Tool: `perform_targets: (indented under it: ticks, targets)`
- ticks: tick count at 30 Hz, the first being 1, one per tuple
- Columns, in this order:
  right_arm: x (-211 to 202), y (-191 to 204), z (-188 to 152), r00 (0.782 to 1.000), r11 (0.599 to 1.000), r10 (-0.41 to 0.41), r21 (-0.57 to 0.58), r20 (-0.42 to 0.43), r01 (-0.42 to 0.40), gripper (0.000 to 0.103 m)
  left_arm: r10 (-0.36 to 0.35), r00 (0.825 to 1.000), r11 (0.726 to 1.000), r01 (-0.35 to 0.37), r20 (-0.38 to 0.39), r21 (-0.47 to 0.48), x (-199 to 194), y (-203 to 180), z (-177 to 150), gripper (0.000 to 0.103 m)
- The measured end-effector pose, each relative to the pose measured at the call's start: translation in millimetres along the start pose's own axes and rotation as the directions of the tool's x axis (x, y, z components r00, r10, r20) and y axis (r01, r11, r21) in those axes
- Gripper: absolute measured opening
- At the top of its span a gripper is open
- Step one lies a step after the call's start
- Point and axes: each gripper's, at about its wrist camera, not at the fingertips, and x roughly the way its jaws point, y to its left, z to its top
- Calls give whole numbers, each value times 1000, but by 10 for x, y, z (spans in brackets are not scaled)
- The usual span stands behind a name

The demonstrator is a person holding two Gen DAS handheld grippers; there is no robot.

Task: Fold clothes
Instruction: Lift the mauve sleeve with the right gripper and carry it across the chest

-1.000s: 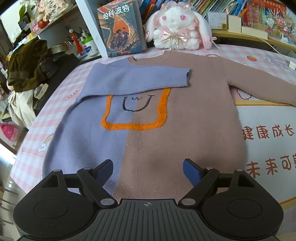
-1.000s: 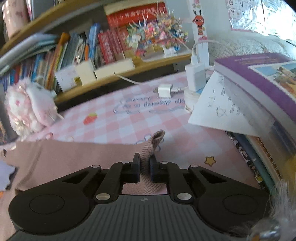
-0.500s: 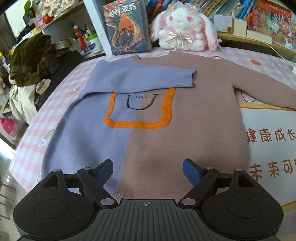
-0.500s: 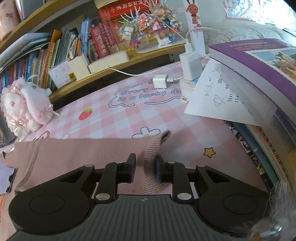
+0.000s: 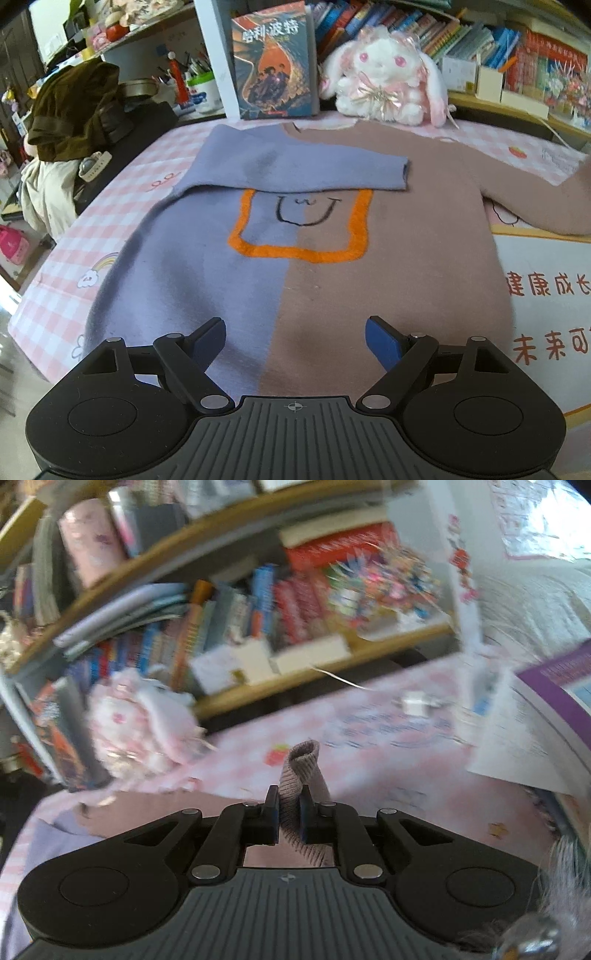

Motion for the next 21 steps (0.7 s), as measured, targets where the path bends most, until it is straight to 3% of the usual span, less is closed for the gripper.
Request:
perform_targets:
  ticks: [6,12,21]
  targets:
    - [-1,769,34,997,996,75,-51,32,-73,9,-63,996,998,64,64,-11,82,447,12,85]
    - [51,1875,-29,989,984,136,-125,53,-128,9,-143,976,990,143,162,10,227,1125,60,85]
    - [426,3314,-307,988,964,154,-226,32,-143,9,-144,969,989,150,201,-15,428,2108,38,85]
